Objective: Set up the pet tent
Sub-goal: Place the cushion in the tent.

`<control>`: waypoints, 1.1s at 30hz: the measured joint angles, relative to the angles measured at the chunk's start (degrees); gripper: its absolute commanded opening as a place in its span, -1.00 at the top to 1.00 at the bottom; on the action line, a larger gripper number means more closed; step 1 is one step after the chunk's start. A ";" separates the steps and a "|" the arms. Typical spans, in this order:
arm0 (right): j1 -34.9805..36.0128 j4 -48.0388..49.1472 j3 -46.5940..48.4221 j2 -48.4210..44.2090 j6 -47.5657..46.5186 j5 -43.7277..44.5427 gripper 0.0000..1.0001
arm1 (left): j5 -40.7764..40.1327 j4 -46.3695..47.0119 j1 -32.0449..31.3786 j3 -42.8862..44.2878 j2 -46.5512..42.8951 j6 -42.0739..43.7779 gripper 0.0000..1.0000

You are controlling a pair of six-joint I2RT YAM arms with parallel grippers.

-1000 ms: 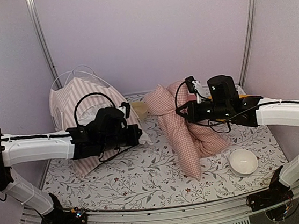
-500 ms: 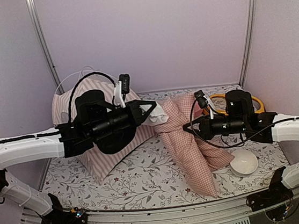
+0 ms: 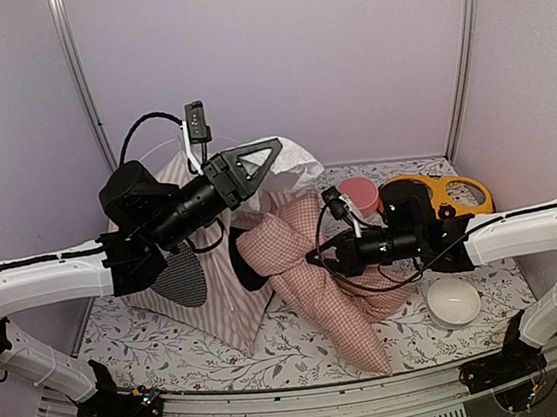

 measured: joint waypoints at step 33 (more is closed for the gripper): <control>5.14 -11.45 29.35 26.18 -5.44 9.27 0.98 | 27.15 12.92 -0.44 5.66 11.72 -7.54 1.00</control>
